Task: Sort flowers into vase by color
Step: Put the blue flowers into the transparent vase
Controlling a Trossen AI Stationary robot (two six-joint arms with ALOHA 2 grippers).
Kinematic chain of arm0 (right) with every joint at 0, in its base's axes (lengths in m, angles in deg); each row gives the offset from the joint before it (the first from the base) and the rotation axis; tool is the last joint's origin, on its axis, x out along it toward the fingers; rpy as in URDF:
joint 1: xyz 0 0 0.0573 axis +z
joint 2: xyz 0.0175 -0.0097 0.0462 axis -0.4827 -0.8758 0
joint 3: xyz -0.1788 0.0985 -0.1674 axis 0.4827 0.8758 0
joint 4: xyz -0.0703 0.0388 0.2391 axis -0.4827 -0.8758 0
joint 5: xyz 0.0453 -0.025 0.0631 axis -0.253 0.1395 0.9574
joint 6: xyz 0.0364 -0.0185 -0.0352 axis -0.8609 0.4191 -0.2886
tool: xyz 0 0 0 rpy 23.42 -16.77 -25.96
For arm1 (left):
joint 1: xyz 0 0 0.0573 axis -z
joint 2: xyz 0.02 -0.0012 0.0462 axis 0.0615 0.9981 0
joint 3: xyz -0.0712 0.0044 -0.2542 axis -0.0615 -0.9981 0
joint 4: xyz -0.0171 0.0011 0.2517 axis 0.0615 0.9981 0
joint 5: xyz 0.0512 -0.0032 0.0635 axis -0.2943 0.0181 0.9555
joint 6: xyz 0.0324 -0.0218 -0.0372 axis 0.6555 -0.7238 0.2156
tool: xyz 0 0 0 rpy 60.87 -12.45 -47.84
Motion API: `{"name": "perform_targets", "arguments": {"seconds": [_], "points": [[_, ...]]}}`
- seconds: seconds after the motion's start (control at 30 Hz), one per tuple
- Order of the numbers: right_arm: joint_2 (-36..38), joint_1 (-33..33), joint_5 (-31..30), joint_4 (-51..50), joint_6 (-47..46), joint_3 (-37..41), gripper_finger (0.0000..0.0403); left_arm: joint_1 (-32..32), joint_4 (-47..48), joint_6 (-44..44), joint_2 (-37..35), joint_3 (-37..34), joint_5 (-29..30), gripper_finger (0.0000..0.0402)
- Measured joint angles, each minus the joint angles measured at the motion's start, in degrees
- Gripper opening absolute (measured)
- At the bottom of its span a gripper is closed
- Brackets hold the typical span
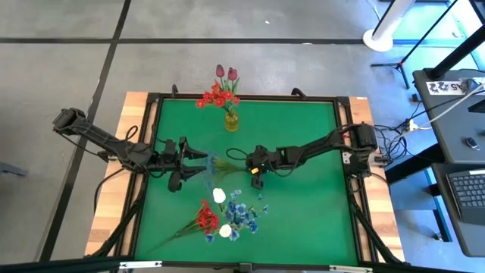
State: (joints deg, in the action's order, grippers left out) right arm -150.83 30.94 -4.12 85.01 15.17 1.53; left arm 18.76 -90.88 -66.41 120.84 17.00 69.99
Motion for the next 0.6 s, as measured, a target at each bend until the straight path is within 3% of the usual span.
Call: {"name": "perform_targets", "arguments": {"seconds": [0.27,0.6], "points": [[2.8,-1.5,0.9,-0.5,-5.9,0.4,0.0017,0.0,0.0,0.0,0.0,0.0,0.0,0.0234],[15.8,-1.3,-0.2,-3.1,-7.6,0.5,0.0010,0.8,-1.9,5.3,-1.5,3.8,-0.1,0.0234]]}}
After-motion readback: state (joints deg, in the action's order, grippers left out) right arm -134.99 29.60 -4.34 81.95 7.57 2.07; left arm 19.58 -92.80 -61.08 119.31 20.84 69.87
